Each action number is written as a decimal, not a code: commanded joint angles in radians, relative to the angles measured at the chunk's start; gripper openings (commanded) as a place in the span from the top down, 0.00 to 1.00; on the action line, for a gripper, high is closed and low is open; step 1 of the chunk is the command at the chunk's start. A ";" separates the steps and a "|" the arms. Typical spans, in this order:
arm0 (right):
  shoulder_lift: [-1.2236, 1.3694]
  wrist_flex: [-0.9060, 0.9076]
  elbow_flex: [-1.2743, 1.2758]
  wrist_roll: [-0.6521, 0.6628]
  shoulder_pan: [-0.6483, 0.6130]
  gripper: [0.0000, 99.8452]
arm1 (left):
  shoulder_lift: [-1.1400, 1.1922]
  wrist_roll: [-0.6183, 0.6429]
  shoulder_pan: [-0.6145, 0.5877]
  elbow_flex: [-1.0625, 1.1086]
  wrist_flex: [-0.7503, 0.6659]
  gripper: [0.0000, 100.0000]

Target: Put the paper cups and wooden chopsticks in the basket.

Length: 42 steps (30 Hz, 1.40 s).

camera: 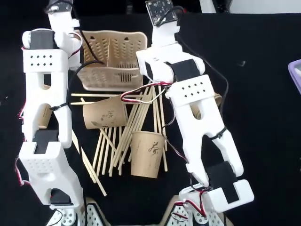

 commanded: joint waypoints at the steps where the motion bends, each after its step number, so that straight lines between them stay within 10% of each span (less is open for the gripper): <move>1: -0.076 -0.061 -0.070 0.008 0.040 0.99 | -0.020 -0.006 -0.015 -0.053 -0.077 0.97; 28: 0.108 0.002 -0.171 0.008 0.038 0.98 | -0.018 0.051 -0.030 0.077 -0.135 0.97; 36: 0.107 -0.002 -0.174 0.005 0.034 0.75 | -0.018 0.104 -0.053 0.077 -0.158 0.81; 42: 0.099 0.005 -0.248 0.000 0.040 0.76 | -0.029 0.104 -0.050 0.070 -0.163 0.77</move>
